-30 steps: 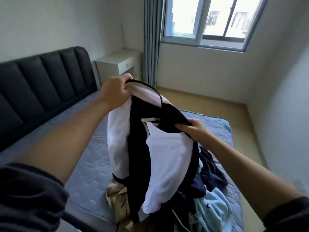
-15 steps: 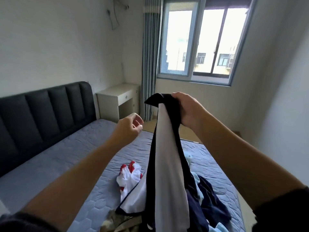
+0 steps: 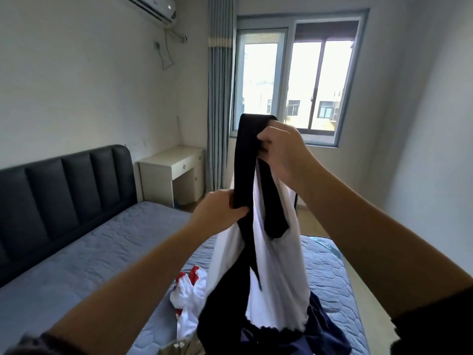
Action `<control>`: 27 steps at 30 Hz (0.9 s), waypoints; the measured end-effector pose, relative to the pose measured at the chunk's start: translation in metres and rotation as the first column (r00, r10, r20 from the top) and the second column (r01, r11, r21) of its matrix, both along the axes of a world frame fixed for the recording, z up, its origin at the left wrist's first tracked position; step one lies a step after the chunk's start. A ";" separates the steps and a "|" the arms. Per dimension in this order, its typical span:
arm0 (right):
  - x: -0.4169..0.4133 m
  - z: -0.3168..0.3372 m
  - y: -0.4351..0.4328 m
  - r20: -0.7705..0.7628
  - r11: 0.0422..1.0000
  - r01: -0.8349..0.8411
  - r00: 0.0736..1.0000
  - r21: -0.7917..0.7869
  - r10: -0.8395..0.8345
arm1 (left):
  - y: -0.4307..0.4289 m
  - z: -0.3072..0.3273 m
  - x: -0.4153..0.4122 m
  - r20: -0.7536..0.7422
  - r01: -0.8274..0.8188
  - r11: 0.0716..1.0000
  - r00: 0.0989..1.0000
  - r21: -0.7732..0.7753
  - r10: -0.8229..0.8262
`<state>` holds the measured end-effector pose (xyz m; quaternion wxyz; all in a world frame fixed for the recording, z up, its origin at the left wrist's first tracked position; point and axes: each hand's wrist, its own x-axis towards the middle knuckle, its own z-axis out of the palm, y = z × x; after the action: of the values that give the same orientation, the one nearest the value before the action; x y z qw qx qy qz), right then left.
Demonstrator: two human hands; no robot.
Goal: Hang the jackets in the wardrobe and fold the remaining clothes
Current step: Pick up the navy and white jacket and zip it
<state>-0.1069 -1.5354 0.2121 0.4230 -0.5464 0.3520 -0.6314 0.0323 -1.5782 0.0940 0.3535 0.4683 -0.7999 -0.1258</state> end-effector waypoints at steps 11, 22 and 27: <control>-0.063 -0.044 -0.005 -0.040 0.911 0.398 0.917 0.107 -0.396 | -0.037 0.027 0.031 -0.598 -0.006 0.993 0.798 0.114 0.073; -0.041 -0.046 -0.022 -0.097 0.941 0.326 0.943 0.086 -0.318 | -0.007 -0.010 -0.034 -0.289 0.177 0.971 0.949 0.163 -0.125; -0.069 -0.055 -0.026 -0.537 0.811 0.564 0.641 -0.156 -0.549 | -0.015 0.001 -0.033 -0.387 -0.037 0.998 0.922 -0.050 0.014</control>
<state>-0.1756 -1.5613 0.1575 0.0934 -0.5659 0.6182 -0.5375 -0.0007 -1.5933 0.0947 0.5188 0.4345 -0.7117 -0.1883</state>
